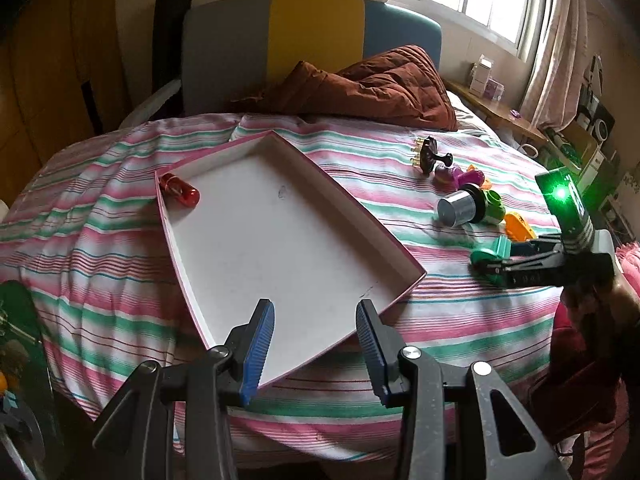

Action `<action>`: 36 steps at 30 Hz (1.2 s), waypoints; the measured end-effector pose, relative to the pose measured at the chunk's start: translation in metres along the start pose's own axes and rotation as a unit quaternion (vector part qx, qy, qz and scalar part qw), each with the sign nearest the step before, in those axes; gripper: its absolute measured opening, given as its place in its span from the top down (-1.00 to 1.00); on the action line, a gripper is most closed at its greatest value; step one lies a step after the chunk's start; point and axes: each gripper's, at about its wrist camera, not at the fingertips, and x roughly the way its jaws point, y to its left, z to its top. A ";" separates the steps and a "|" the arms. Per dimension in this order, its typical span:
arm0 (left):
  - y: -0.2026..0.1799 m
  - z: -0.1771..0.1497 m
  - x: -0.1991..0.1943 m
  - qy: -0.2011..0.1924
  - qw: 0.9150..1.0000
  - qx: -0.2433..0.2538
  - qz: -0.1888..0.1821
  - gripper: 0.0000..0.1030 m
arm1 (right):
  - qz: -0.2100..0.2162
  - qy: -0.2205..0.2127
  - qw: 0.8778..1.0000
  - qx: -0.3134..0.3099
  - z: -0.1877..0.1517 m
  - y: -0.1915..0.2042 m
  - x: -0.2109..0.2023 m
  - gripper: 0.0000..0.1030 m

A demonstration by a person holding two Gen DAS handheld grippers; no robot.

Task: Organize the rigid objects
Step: 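Lift the green spool with the right tool, then carry the green spool into the tray and open the right tool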

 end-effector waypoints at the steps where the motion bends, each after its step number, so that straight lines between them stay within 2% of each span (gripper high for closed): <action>1: 0.000 0.000 0.001 0.000 1.000 -0.001 0.000 0.17 | 0.014 0.003 1.000 0.003 -0.001 0.004 -0.002 -0.21; 3: 0.003 0.000 0.002 0.002 1.000 -0.006 0.003 0.17 | 0.027 -0.001 1.000 0.005 -0.002 0.013 -0.008 -0.21; 7: 0.012 -0.003 0.003 0.006 1.000 -0.017 0.004 0.17 | 0.048 -0.045 0.998 -0.006 0.013 0.041 -0.032 -0.21; 10: 0.022 -0.007 0.004 0.008 1.000 -0.029 0.008 0.17 | 0.070 -0.076 0.994 -0.035 0.033 0.076 -0.051 -0.21; 13: 0.033 -0.011 0.003 0.008 0.999 -0.043 0.012 0.17 | 0.079 -0.084 0.991 -0.068 0.051 0.113 -0.054 -0.21; 21: 0.068 -0.022 0.002 0.011 0.996 -0.090 0.025 0.17 | 0.093 -0.053 0.986 -0.132 0.075 0.190 -0.022 -0.21; 24: 0.081 -0.026 0.002 0.013 0.993 -0.110 0.030 0.17 | 0.093 -0.039 0.985 -0.138 0.085 0.207 -0.005 -0.21; 36: 0.106 -0.034 0.003 0.017 0.989 -0.141 0.033 0.17 | 0.085 -0.006 0.993 -0.080 0.140 0.251 0.046 -0.23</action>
